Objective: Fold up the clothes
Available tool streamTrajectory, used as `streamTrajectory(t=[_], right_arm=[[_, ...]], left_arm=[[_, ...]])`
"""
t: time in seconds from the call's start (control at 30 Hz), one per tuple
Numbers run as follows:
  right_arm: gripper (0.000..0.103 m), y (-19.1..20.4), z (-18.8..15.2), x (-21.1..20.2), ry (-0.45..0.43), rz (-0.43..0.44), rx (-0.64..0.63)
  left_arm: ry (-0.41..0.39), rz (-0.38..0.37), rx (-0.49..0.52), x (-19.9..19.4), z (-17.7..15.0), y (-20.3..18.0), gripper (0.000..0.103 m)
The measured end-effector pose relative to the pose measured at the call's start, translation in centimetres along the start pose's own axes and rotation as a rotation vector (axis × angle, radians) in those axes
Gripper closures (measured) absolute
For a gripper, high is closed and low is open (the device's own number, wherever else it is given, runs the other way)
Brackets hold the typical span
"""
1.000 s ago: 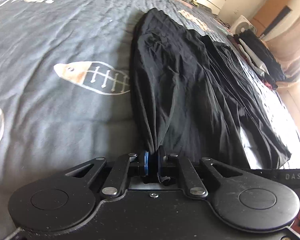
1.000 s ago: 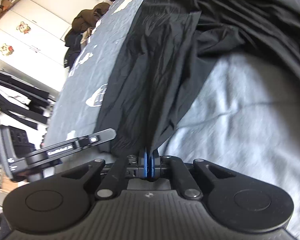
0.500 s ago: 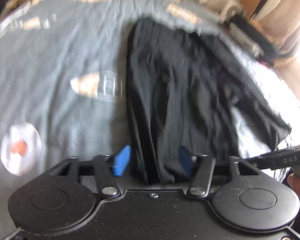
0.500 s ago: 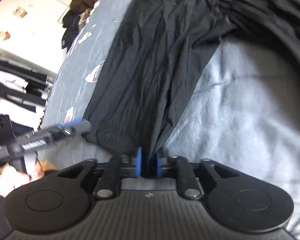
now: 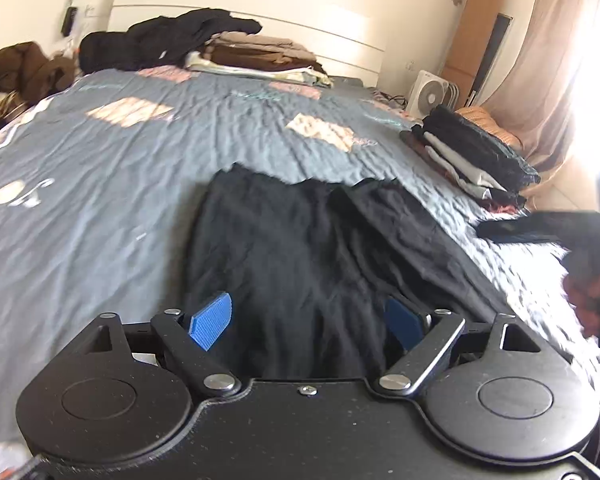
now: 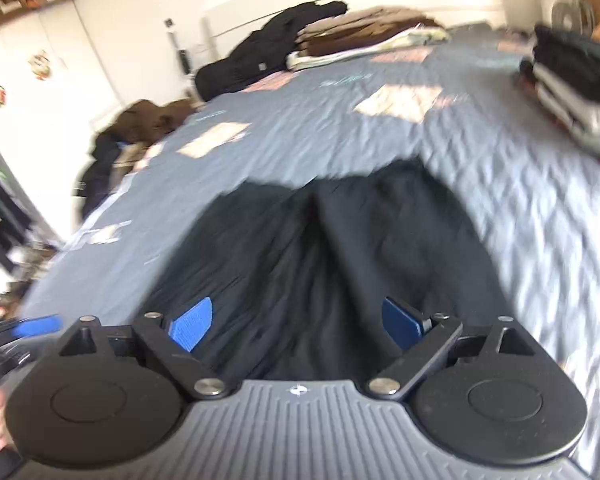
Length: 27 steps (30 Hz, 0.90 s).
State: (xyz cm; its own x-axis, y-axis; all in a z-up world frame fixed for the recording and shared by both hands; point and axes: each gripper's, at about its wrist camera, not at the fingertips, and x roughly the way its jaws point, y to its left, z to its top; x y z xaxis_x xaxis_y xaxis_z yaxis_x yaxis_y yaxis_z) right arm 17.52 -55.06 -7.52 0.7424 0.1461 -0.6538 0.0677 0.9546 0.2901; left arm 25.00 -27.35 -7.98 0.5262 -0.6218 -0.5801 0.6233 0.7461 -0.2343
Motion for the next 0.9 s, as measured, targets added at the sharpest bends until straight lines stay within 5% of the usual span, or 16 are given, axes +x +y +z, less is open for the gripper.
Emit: streamTrajectory(t=[0.2, 0.5, 0.57, 0.6, 0.63, 0.77, 0.9], right_arm=[[0.011, -1.9, 6.0, 7.0, -0.027, -0.130, -0.139], [0.017, -3.0, 7.5, 13.6, 0.071, -0.165, -0.145], [0.042, -3.3, 7.8, 15.0, 0.094, -0.172, -0.145], [0.080, -3.4, 8.0, 15.8, 0.105, -0.176, -0.146], [0.093, -3.5, 8.1, 16.5, 0.116, -0.180, -0.146], [0.096, -4.1, 8.7, 18.7, 0.146, -0.186, -0.132], [0.099, -4.0, 10.2, 17.5, 0.073, -0.141, -0.065]], left_arm=[[-0.015, -0.062, -0.063, 4.3, -0.1, -0.4, 0.018], [0.002, -0.072, -0.097, 6.3, -1.5, 1.5, 0.017], [0.008, -0.076, -0.098, 6.5, -1.5, 1.6, 0.017], [0.010, -0.078, -0.099, 6.6, -1.5, 1.6, 0.017], [0.013, -0.081, -0.099, 6.6, -1.6, 1.7, 0.016], [0.018, -0.083, -0.114, 6.8, -1.7, 2.0, 0.016], [0.011, -0.084, -0.131, 6.6, -1.7, 2.3, 0.016]])
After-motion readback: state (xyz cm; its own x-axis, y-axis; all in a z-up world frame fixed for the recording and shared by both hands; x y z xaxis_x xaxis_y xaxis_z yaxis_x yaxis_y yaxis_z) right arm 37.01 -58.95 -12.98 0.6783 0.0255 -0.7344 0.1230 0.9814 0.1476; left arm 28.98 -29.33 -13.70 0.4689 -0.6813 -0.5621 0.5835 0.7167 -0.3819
